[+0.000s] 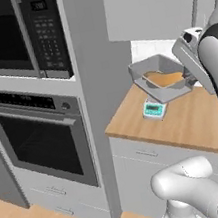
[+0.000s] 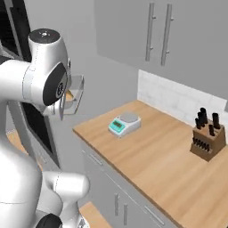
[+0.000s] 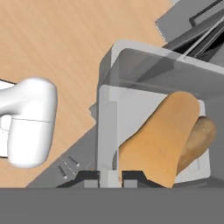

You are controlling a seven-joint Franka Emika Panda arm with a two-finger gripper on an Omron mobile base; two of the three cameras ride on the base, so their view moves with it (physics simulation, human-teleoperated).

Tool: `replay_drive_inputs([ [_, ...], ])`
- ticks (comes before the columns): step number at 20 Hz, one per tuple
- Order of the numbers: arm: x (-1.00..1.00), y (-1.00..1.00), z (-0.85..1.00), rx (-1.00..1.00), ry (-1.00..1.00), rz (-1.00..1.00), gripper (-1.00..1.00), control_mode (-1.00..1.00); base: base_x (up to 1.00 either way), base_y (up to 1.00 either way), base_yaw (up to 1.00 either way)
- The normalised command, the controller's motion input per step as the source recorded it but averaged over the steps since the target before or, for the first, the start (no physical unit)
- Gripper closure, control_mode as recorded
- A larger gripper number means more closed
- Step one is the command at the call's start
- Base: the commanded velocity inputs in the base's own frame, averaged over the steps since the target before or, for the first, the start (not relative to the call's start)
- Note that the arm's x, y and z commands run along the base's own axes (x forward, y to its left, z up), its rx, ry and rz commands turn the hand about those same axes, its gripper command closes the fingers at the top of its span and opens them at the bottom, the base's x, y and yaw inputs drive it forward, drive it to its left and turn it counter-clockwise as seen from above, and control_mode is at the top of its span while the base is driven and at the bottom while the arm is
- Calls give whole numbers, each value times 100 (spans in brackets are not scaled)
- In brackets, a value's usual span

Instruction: Take the meat container that has the fish and place it on the second highest rack of the freezer. Then take the vegetable container that has the sweet potato and squash and place it on the highest rack of the freezer.

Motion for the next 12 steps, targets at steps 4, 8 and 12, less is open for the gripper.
replay_drive_inputs([
  [4,0,0,0,0,0,0,100,100,-17,0,58],
  [8,0,0,0,0,0,0,100,100,-18,0,58],
  [12,0,0,0,0,0,0,100,100,-11,2,59],
])
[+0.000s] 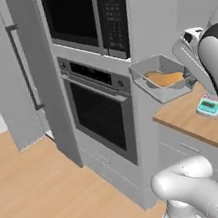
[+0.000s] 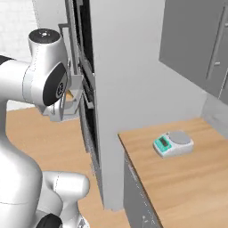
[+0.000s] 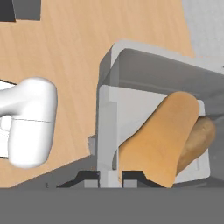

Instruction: Take the meat container that has the fish and place it on the second highest rack of the freezer. Then take the vegetable container that has the sweet potato and squash and place it on the highest rack of the freezer.

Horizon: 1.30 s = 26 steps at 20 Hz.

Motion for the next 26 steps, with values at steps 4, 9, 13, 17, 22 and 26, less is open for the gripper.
replay_drive_inputs([
  [4,0,0,0,0,0,0,100,100,-14,11,58],
  [9,0,0,0,0,0,0,100,100,-13,42,62],
  [13,0,0,0,0,0,0,100,100,-9,58,59],
  [17,0,0,0,0,0,0,100,100,15,42,31],
  [22,0,0,0,0,0,0,100,100,51,24,6],
  [26,0,0,0,0,0,0,100,100,70,23,0],
])
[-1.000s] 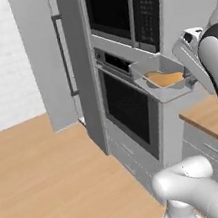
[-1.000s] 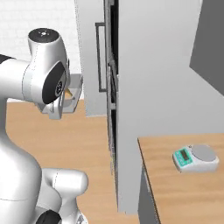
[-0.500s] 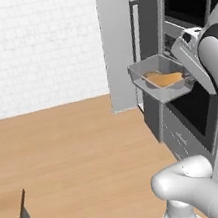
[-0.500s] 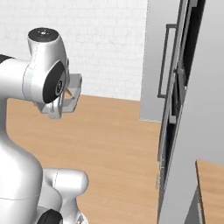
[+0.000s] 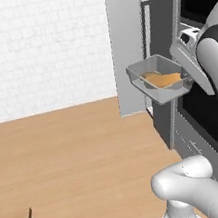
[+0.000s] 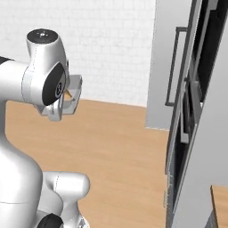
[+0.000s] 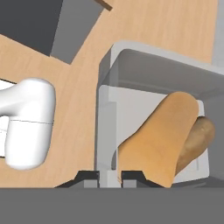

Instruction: Take the meat container that has the fish and place it on the second highest rack of the freezer. Then take the vegetable container that has the sweet potato and squash and place it on the highest rack of the freezer.

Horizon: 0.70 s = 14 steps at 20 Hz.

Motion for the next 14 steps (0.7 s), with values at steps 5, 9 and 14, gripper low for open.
replay_drive_inputs([
  [5,0,0,0,0,0,0,100,100,74,15,0],
  [9,0,0,0,0,0,0,100,100,74,19,0],
  [14,0,0,0,0,0,0,100,100,70,15,1],
])
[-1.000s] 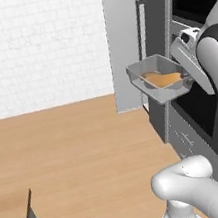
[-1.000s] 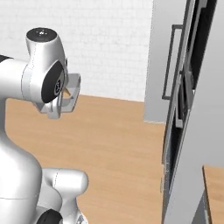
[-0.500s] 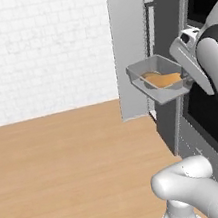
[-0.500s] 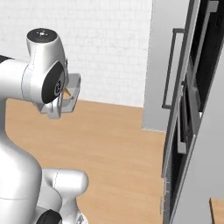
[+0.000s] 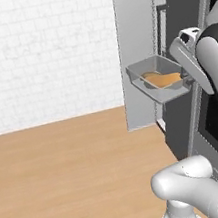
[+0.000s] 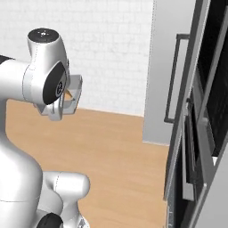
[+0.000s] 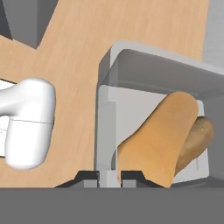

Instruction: Take the meat container that has the fish and place it on the second highest rack of the freezer. Then take the vegetable container that has the sweet potato and squash and place it on the highest rack of the freezer.

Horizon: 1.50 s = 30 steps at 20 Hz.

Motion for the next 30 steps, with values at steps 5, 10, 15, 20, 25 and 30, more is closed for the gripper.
replay_drive_inputs([
  [5,0,0,0,0,0,0,100,100,74,12,6],
  [10,0,0,0,0,0,0,100,100,77,1,9],
  [15,0,0,0,0,0,0,100,100,78,6,3],
  [20,0,0,0,0,0,0,100,100,75,11,0],
  [25,0,0,0,0,0,0,100,100,77,28,-2],
  [30,0,0,0,0,0,0,100,100,68,48,-9],
])
